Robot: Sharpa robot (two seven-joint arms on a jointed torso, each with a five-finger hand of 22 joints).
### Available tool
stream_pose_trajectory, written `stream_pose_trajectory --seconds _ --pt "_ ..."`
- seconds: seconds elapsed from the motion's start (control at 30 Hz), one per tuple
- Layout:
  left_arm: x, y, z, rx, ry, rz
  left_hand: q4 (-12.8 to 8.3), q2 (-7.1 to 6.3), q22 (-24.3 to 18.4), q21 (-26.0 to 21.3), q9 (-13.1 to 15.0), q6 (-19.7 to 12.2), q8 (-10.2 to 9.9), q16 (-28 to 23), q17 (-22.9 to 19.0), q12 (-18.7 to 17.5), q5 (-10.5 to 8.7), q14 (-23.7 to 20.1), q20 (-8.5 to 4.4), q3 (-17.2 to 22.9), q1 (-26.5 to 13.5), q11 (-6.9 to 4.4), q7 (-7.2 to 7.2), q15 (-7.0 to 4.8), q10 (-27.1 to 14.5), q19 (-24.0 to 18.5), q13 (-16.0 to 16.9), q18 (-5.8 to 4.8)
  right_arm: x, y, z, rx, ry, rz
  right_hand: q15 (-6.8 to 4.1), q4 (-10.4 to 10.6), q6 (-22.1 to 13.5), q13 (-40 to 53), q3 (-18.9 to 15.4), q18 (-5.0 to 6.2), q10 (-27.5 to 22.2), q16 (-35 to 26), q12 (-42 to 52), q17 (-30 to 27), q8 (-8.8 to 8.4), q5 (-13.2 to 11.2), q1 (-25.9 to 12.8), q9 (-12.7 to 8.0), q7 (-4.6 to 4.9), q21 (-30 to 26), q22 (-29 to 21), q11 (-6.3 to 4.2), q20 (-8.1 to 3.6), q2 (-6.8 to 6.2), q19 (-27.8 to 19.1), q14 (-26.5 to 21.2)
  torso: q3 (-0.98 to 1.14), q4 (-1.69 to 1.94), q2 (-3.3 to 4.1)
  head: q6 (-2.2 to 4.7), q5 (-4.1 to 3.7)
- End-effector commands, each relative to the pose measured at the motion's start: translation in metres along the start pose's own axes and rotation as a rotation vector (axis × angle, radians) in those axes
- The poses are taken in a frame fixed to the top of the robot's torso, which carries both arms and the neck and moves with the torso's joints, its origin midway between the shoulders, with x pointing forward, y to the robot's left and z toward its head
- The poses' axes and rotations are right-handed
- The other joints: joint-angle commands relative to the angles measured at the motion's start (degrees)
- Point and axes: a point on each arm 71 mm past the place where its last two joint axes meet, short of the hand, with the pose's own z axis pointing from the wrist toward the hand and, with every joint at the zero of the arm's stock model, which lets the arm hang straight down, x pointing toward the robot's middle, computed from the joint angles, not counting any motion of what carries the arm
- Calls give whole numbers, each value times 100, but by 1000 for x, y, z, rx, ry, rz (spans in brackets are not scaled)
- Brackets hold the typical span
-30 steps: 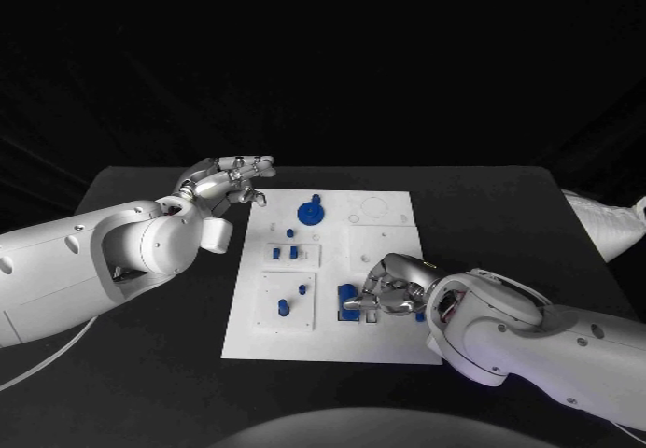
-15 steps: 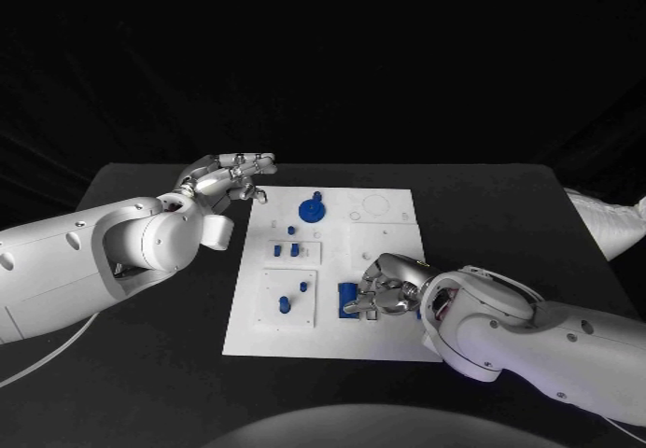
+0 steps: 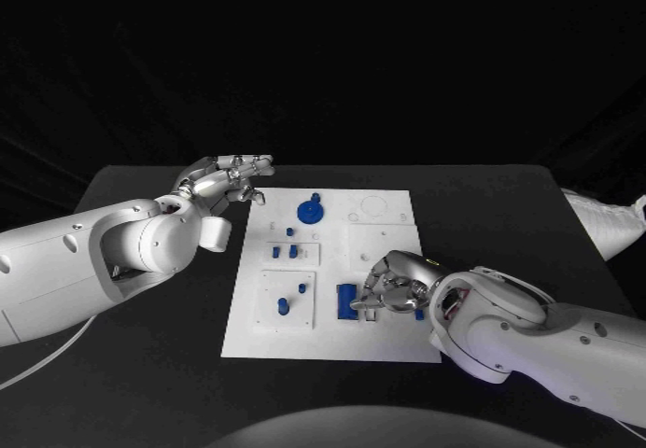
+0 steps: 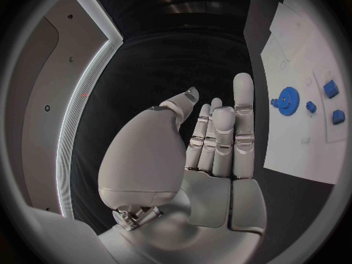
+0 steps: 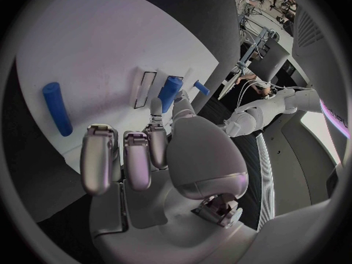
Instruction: Assemble the parts on the task board
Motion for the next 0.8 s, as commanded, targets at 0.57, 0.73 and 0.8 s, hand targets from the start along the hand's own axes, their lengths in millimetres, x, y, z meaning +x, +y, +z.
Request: stream_pose_trajectory --seconds 0.57,0.73,0.8 --pt "0 -1 -1 7 16 -7 6 42 -11 -36 0 -38 40 28 -18 41 25 -54 40 -29 6 4 5 -2 -30 -2 9 109 -46 -55 -39 59 -108 -150 129 14 33 -644 -44 -20 -55 -42 -218 979 -450 530 -11 -189 101 -67 -58 111 132 -10 2 477 27 -89 -15 88 -164" --pt "1 -1 -1 7 20 -9 6 42 -11 -36 0 -38 40 28 -18 41 25 -54 40 -29 6 4 5 -2 -30 -2 9 109 -45 -60 -40 101 -91 -245 115 96 142 -643 -104 -17 -49 -52 -229 968 -462 452 -113 -173 75 -75 -66 92 123 -39 0 475 21 -72 -15 88 -193" --pt "1 -1 -1 7 20 -9 6 42 -11 -36 0 -38 40 28 -18 41 25 -54 40 -29 6 4 5 -2 -30 -2 9 109 -43 -62 -40 108 -83 -266 113 103 148 -644 -109 -16 -49 -55 -232 964 -465 445 -120 -171 73 -78 -71 91 122 -41 -2 474 22 -69 -10 84 -193"
